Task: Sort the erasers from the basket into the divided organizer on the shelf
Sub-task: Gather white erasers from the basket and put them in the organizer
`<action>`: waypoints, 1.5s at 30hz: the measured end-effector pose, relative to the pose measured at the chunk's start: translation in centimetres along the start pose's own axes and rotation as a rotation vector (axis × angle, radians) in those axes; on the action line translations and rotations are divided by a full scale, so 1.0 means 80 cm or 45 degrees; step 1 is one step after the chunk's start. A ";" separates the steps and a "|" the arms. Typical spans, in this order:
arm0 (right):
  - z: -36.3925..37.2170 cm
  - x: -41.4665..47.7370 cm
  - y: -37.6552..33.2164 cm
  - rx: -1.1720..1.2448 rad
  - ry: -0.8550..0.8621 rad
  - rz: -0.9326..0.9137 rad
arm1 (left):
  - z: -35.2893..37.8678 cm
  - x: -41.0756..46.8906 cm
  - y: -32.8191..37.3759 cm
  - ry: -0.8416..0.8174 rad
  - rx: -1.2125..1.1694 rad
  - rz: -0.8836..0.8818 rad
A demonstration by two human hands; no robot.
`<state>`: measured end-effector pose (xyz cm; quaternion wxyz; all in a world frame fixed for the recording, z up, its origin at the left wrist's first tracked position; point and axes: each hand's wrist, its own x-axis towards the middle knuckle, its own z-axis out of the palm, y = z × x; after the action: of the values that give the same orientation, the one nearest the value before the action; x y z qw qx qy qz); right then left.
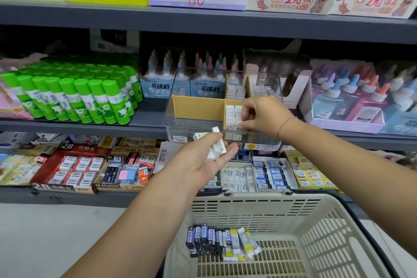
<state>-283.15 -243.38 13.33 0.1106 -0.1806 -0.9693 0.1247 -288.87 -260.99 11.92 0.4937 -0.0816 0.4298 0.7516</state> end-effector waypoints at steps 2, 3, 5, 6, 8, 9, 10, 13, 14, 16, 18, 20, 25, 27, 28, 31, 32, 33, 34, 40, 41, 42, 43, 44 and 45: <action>0.002 0.001 0.001 -0.008 0.008 0.002 | -0.002 0.000 0.000 0.004 0.013 -0.013; 0.001 0.001 0.002 -0.017 0.002 0.000 | -0.002 0.000 0.000 0.004 0.020 -0.022; -0.002 -0.002 0.002 -0.015 0.024 -0.015 | 0.000 -0.003 0.000 -0.018 0.037 -0.043; -0.005 -0.004 0.000 0.029 0.062 -0.025 | 0.001 -0.004 -0.001 -0.035 0.037 -0.053; -0.012 -0.008 -0.007 0.247 0.109 -0.041 | 0.003 -0.006 -0.001 -0.078 0.040 -0.064; -0.015 -0.011 -0.012 0.386 0.074 -0.042 | 0.004 -0.007 -0.001 -0.102 0.057 -0.062; -0.019 -0.013 -0.017 0.511 -0.011 -0.040 | 0.004 -0.008 -0.001 -0.126 0.077 -0.056; -0.024 -0.021 -0.028 0.817 -0.347 -0.017 | 0.006 -0.009 -0.001 -0.183 0.102 -0.028; -0.026 -0.022 -0.028 0.890 -0.393 0.001 | 0.006 -0.009 -0.001 -0.195 0.109 -0.024; -0.034 -0.021 -0.027 0.998 -0.389 0.064 | 0.006 -0.008 -0.002 -0.208 0.117 -0.023; -0.046 -0.016 -0.022 1.059 -0.300 0.157 | 0.005 -0.005 -0.001 -0.200 0.105 -0.015; -0.059 -0.008 -0.013 1.016 -0.147 0.232 | 0.003 -0.002 0.000 -0.159 0.081 -0.003; -0.077 0.003 0.003 0.917 -0.208 0.380 | 0.003 0.001 -0.001 -0.089 0.097 -0.013; -0.075 0.006 0.003 0.770 -0.240 0.381 | 0.003 0.002 -0.001 -0.074 0.088 -0.015; -0.072 0.008 0.002 0.696 -0.242 0.377 | 0.003 0.002 -0.001 -0.070 0.085 -0.014; -0.063 0.011 -0.002 0.589 -0.232 0.365 | 0.003 0.001 -0.001 -0.070 0.094 -0.012; -0.059 0.011 -0.003 0.562 -0.230 0.357 | 0.003 0.001 -0.001 -0.069 0.100 -0.012; -0.055 0.011 -0.004 0.520 -0.228 0.346 | 0.003 0.001 -0.001 -0.065 0.103 -0.011; -0.050 0.012 -0.005 0.459 -0.225 0.335 | 0.003 0.002 -0.001 -0.057 0.104 -0.007; -0.016 0.006 -0.001 0.066 -0.153 0.166 | 0.004 0.000 0.001 -0.014 0.066 0.014; -0.012 0.004 0.001 0.077 -0.130 0.150 | 0.005 0.000 0.001 -0.013 0.063 0.015; -0.009 0.002 0.003 0.091 -0.108 0.138 | 0.004 0.000 0.001 -0.011 0.063 0.016; -0.008 0.001 0.004 0.104 -0.092 0.124 | 0.004 0.000 0.001 -0.011 0.062 0.015; -0.006 0.001 0.005 0.115 -0.088 0.111 | 0.004 0.000 0.001 -0.010 0.060 0.014; -0.005 0.000 0.006 0.125 -0.091 0.103 | 0.004 -0.001 0.001 -0.009 0.057 0.010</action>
<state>-282.90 -242.84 13.56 0.0794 -0.2092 -0.9573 0.1830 -288.79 -260.79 12.19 0.4940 -0.0661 0.4451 0.7440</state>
